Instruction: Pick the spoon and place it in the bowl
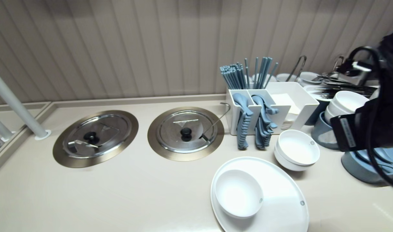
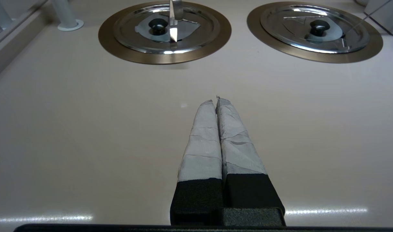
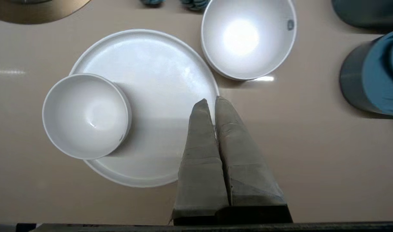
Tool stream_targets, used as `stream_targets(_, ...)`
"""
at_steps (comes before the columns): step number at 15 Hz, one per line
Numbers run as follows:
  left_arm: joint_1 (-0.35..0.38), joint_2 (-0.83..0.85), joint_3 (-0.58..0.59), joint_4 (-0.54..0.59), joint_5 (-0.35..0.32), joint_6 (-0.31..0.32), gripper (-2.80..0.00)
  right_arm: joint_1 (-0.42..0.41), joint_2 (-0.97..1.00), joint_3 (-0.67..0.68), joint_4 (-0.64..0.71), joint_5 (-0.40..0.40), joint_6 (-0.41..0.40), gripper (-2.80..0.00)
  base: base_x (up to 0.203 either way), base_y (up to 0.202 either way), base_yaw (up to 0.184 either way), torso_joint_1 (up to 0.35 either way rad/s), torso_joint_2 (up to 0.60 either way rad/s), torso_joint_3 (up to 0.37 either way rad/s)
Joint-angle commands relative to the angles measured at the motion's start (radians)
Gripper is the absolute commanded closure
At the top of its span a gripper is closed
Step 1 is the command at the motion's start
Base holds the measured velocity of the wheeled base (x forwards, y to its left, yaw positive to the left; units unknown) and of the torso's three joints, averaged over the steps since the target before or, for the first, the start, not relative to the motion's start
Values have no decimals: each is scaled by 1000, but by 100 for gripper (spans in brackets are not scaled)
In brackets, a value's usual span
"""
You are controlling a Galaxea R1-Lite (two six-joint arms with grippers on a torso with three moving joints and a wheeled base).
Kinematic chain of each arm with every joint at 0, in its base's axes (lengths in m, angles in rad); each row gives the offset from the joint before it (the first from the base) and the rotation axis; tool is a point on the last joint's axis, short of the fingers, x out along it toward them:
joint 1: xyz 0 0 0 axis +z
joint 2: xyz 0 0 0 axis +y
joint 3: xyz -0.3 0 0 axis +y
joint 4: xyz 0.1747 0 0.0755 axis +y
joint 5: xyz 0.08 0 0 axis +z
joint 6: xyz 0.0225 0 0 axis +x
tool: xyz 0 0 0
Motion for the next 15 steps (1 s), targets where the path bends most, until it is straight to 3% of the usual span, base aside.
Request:
stream_targets(1,0,0,8,0,0,0,0,-20,-116,-9,3,-22,-20,0,0,0,0,0,0,0)
stream_targets(4,0,0,8,0,0,0,0,-46,-161,-142,4,-30,-130,0,0,0,0,0,0,0)
stream_targets(15,0,0,8,0,0,2,0,-96,-244,-112,0,-64,-147,0,0,0,0,0,0,0)
